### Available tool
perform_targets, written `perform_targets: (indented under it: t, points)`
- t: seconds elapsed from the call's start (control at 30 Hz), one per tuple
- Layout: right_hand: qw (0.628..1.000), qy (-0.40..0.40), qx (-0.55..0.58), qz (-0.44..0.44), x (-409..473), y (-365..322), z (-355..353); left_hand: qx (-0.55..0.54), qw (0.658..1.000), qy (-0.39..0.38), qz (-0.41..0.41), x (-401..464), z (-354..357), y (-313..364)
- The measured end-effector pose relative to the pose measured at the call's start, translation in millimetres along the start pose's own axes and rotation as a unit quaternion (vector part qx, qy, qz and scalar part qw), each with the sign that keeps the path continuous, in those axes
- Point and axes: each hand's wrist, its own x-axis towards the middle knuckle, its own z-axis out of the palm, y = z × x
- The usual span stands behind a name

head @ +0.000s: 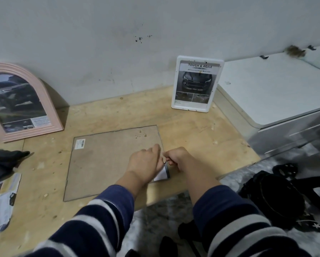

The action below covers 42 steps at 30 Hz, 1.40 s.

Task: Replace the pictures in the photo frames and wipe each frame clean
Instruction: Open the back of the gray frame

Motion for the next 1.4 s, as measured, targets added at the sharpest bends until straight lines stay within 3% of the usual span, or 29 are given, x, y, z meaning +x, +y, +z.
perform_targets:
  t: [0.1,0.33,0.57,0.73,0.83,1.03,1.4]
  points:
    - [1.000,0.021,0.018,-0.013,11,6,4,-0.053,0.997,0.008,-0.059,24,-4,-18]
    - [0.997,0.027,-0.070,-0.010,20,7,12,-0.062,0.985,-0.133,-0.089,80,-8,-47]
    - [0.997,-0.009,-0.064,-0.045,10,3,3,0.031,0.973,-0.150,-0.174,103,-27,-23]
    - [0.994,-0.006,-0.082,-0.072,7,5,7,-0.003,0.960,-0.168,-0.225,119,-32,-15]
    - [0.995,0.004,0.002,-0.100,5,12,15,-0.035,0.955,-0.159,-0.248,118,-28,-14]
    - [0.990,-0.008,0.051,-0.130,-2,18,17,-0.066,0.958,-0.134,-0.246,113,-22,-12]
    - [0.984,-0.036,0.084,-0.152,-10,18,13,-0.006,0.974,-0.097,-0.205,101,-21,-17]
